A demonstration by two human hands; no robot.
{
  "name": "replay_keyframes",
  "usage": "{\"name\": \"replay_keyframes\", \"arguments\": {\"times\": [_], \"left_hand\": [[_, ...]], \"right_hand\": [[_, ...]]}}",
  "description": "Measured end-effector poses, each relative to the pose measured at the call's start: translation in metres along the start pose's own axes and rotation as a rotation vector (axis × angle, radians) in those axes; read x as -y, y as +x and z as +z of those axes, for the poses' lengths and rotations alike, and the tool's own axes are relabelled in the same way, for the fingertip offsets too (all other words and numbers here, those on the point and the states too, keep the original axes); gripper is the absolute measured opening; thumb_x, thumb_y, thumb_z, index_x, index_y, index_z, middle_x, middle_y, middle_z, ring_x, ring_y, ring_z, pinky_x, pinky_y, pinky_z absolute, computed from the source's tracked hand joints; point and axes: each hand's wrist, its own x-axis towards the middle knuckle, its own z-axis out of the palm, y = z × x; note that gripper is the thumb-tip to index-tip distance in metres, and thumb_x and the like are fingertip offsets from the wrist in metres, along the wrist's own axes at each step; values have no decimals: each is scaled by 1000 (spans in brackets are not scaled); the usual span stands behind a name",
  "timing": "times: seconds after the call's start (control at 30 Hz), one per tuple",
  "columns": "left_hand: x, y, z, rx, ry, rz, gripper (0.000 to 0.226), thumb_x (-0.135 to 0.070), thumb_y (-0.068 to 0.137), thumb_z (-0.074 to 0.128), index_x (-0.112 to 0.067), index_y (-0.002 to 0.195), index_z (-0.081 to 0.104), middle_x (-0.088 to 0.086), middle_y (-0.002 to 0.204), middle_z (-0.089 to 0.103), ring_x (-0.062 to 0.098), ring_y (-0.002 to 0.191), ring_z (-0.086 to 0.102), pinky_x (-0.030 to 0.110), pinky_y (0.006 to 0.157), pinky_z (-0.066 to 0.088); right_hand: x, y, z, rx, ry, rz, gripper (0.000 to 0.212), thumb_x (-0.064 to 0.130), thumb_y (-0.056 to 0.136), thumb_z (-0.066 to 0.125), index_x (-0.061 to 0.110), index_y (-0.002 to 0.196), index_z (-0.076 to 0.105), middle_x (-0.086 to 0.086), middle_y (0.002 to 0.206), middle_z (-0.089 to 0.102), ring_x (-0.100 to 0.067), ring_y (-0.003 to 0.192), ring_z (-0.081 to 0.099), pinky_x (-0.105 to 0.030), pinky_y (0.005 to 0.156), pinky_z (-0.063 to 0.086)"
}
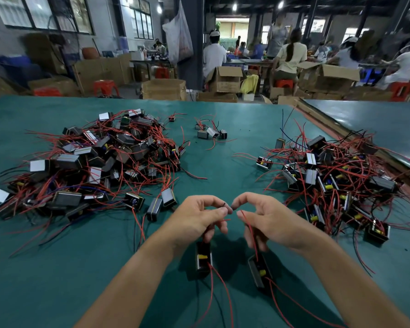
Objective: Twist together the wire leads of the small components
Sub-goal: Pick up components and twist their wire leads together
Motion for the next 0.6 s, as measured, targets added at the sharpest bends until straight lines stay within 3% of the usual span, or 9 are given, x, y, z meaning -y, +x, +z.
{"name": "replay_keyframes", "arguments": {"times": [0.27, 0.47, 0.6], "left_hand": [[0, -3, 1, 50, -40, -86, 5, -3, 93, 61, -5, 97, 63, 5, 66, 67, 9, 42, 47, 15, 42, 37], [-1, -1, -1, -16, -27, -133, 39, 9, 76, 75, -3, 110, 59, 4, 79, 67, 25, 71, 60, 30, 65, 49], [-2, -3, 0, -17, -38, -141, 41, 6, 78, 74, -2, 113, 54, 5, 75, 67, 22, 61, 58, 25, 54, 46]], "right_hand": [[-2, -2, -1, 17, 71, 20, 4, 9, 100, 51, 7, 100, 54, -11, 60, 66, -16, 37, 53, -23, 40, 44], [-6, 1, -5, -88, 68, -64, 10, 2, 90, 64, 12, 89, 67, -9, 68, 66, -18, 44, 55, -26, 43, 47], [-7, 1, -4, -105, 55, -83, 12, 0, 88, 67, 11, 93, 69, -7, 67, 65, -17, 45, 55, -25, 42, 46]]}}
